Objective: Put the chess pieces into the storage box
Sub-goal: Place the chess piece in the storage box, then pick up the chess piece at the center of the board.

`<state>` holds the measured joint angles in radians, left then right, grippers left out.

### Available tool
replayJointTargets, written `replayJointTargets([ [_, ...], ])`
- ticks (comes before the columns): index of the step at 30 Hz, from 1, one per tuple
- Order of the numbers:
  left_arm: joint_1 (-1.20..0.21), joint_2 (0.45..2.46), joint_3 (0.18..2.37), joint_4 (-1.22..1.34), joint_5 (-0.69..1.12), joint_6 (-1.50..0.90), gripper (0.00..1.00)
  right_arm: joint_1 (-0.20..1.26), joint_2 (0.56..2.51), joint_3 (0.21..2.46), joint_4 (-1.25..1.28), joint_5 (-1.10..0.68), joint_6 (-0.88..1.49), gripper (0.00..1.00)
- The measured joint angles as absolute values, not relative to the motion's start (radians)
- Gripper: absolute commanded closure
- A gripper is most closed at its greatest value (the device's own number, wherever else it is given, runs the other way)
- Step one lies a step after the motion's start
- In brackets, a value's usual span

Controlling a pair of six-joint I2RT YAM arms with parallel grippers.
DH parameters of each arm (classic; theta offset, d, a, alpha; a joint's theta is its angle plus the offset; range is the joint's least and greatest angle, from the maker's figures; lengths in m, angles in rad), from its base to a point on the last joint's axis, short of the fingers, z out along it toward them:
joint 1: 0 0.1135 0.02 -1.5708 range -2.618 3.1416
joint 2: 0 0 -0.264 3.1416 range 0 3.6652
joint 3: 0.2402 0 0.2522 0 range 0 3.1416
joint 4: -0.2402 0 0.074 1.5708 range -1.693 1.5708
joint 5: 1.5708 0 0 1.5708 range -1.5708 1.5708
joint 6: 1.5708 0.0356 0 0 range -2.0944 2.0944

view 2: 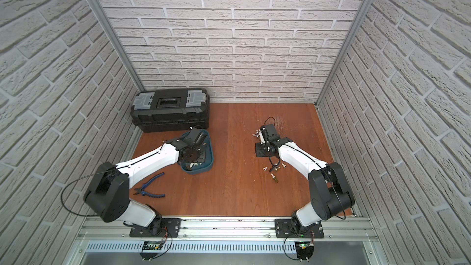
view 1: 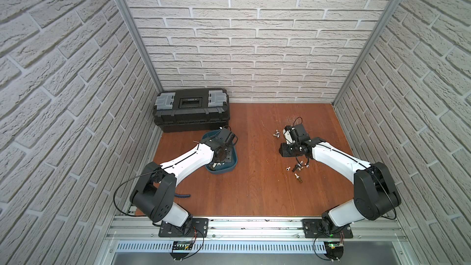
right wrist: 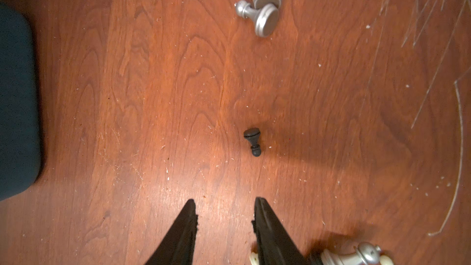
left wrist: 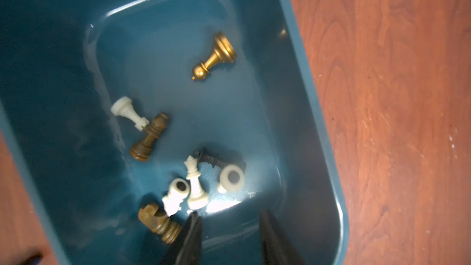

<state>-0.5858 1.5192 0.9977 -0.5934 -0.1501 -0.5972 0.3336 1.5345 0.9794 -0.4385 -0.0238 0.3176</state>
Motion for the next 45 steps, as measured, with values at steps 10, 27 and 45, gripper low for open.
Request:
replayJointTargets([
  [10, -0.581, 1.489, 1.09, -0.612, -0.134, -0.53, 0.52, 0.34, 1.677, 1.085, -0.506, 0.047, 0.188, 0.55],
  [27, -0.531, 1.228, 0.95, -0.607, -0.13, -0.508, 0.53, 0.34, 1.807, 1.149, -0.522, 0.093, 0.122, 0.58],
  [45, -0.531, 1.174, 0.905, -0.584, -0.138, -0.545, 0.54, 0.34, 1.896, 1.223, -0.566, 0.1, 0.15, 0.66],
])
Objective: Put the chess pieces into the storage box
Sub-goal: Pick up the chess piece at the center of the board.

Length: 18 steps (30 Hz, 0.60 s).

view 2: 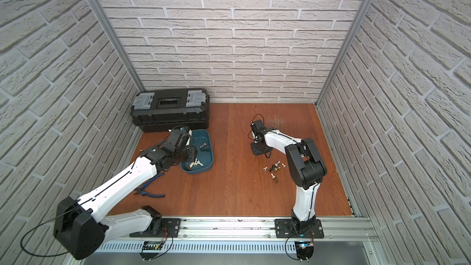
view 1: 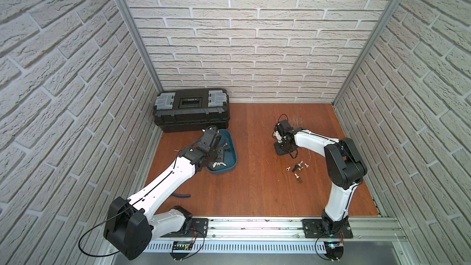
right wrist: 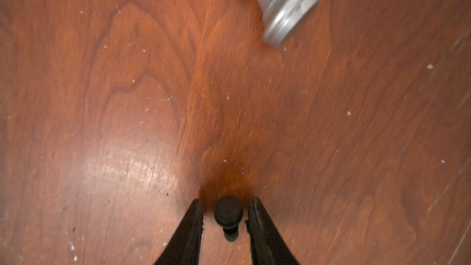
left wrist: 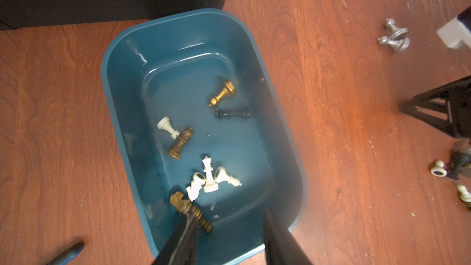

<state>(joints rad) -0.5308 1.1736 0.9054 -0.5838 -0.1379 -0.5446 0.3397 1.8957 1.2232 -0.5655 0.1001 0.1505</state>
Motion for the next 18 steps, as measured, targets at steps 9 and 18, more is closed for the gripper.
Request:
replayJointTargets([
  [9, -0.531, 1.159, 0.891, -0.584, -0.138, -0.554, 0.54, 0.34, 1.896, 1.218, -0.558, 0.085, 0.168, 0.73],
  [18, -0.531, 1.141, 0.89, -0.585, -0.138, -0.558, 0.54, 0.34, 1.896, 1.218, -0.558, 0.073, 0.166, 0.8],
])
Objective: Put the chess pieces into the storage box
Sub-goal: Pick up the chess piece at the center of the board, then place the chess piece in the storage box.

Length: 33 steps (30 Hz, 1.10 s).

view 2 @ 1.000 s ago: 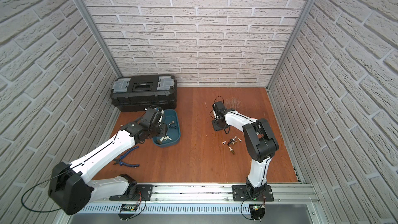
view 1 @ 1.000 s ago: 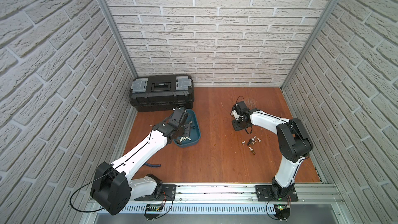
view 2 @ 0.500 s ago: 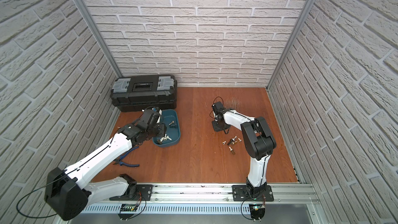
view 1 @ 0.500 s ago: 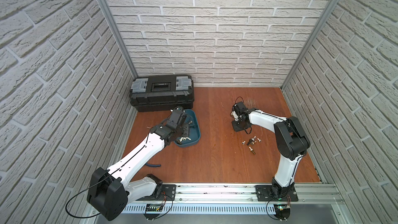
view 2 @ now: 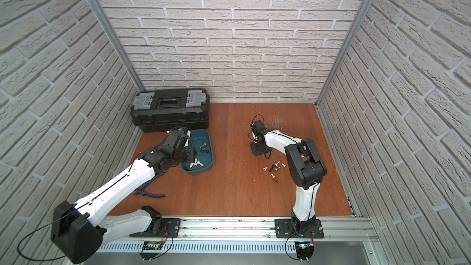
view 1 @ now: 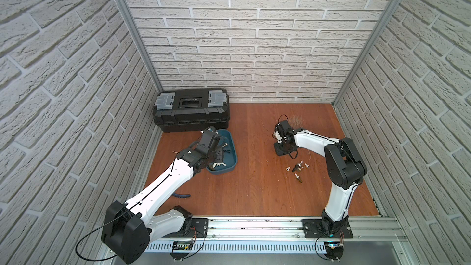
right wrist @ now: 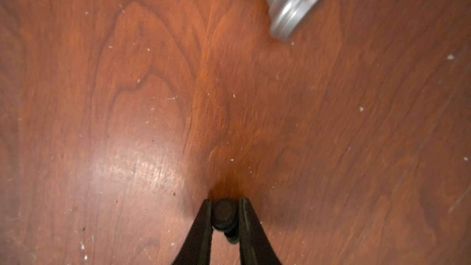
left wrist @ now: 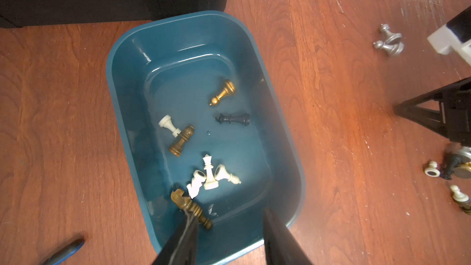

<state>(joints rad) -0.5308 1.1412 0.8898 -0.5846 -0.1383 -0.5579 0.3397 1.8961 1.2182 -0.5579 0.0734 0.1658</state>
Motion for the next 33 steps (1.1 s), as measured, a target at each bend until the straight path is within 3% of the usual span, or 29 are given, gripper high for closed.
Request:
replayJointTargets([
  [12, -0.531, 1.079, 0.883, -0.607, -0.162, -0.574, 0.54, 0.386, 1.824, 1.219, -0.582, 0.059, 0.167, 0.81],
  [21, -0.524, 0.881, 0.855, -0.69, -0.233, -0.607, 0.54, 0.656, 1.8, 1.414, -0.624, 0.007, 0.195, 0.81],
  [27, -0.491, 0.75, 0.736, -0.728, -0.25, -0.628, 0.54, 0.821, 1.948, 1.641, -0.587, -0.047, 0.199, 0.8],
  [33, -0.471, 0.645, 0.686, -0.749, -0.249, -0.632, 0.54, 0.867, 2.201, 1.859, -0.582, -0.096, 0.179, 0.75],
])
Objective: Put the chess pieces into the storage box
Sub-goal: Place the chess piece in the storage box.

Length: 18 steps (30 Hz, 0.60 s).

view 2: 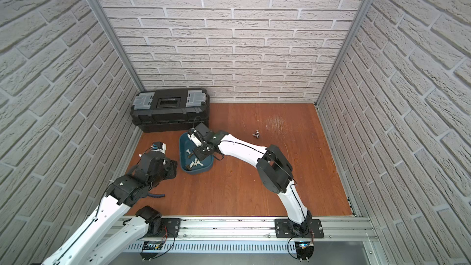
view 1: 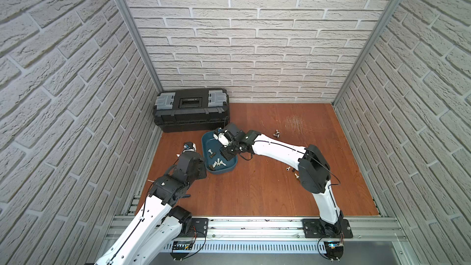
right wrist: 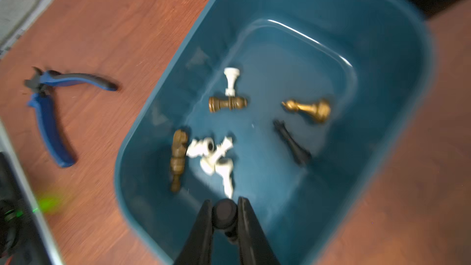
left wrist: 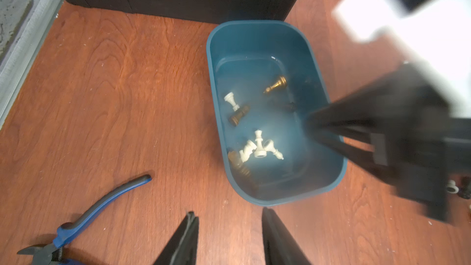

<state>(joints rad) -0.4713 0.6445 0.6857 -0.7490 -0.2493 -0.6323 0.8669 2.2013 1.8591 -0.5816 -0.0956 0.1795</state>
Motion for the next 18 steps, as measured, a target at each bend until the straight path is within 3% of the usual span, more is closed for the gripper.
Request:
replayJointTargets([
  [5, -0.471, 0.616, 0.685, -0.748, -0.249, -0.632, 0.54, 0.868, 2.333, 1.956, -0.597, -0.08, 0.178, 0.63],
  [9, -0.471, 0.631, 0.685, -0.747, -0.249, -0.631, 0.55, 0.868, 2.322, 1.954, -0.613, -0.061, 0.185, 0.6],
  [18, -0.471, 0.701, 0.685, -0.734, -0.226, -0.634, 0.55, 0.859, 2.027, 1.72, -0.572, 0.025, 0.191, 0.6],
])
